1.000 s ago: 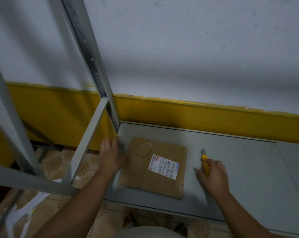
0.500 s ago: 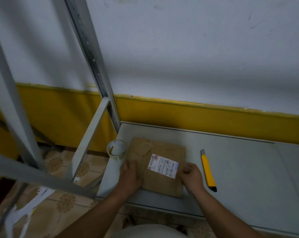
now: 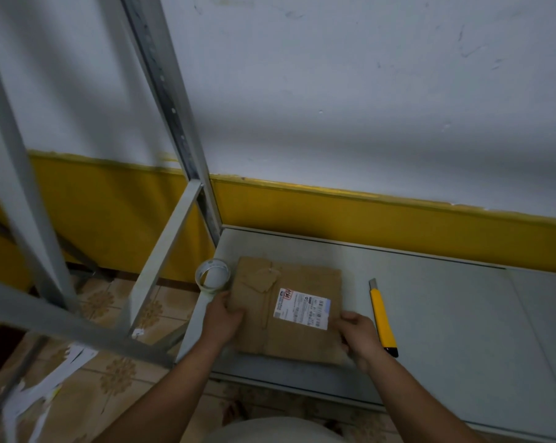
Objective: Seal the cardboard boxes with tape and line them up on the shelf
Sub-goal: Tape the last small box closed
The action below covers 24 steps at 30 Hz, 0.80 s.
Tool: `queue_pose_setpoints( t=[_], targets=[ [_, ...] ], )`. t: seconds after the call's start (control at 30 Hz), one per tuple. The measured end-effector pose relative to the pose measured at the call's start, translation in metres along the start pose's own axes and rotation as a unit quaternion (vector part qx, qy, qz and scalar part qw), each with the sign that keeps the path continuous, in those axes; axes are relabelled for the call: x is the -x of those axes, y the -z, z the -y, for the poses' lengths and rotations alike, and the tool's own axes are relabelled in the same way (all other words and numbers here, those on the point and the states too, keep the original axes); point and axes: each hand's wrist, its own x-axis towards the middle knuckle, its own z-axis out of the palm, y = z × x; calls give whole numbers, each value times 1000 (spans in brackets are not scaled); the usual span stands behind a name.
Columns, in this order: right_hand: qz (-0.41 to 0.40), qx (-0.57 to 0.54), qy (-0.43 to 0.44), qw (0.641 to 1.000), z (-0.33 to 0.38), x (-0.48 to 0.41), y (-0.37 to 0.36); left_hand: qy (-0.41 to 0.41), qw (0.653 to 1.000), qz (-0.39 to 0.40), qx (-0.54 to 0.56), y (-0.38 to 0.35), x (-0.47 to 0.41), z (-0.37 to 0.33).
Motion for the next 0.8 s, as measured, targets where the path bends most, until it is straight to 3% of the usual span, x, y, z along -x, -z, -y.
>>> queue_pose_setpoints(
  t=[0.17, 0.3, 0.47, 0.6, 0.67, 0.73, 0.8],
  targets=[
    [52, -80, 1, 995, 1, 3, 7, -3, 998, 26, 56, 9, 8, -25],
    [75, -180, -46, 980, 9, 13, 12, 14, 983, 49, 175, 11, 13, -37],
    [75, -230, 2, 970, 37, 36, 17, 31, 951, 117, 284, 26, 20, -53],
    [5, -121, 137, 983, 59, 49, 23, -24, 947, 146, 285, 29, 19, -62],
    [25, -54, 204, 977, 63, 51, 23, -57, 950, 156, 265, 24, 16, -66],
    [51, 21, 242, 969, 65, 49, 23, -80, 952, 173, 239, 18, 15, -69],
    [0, 90, 249, 964, 66, 44, 18, -100, 963, 169, 183, 12, 15, -73]
  ],
)
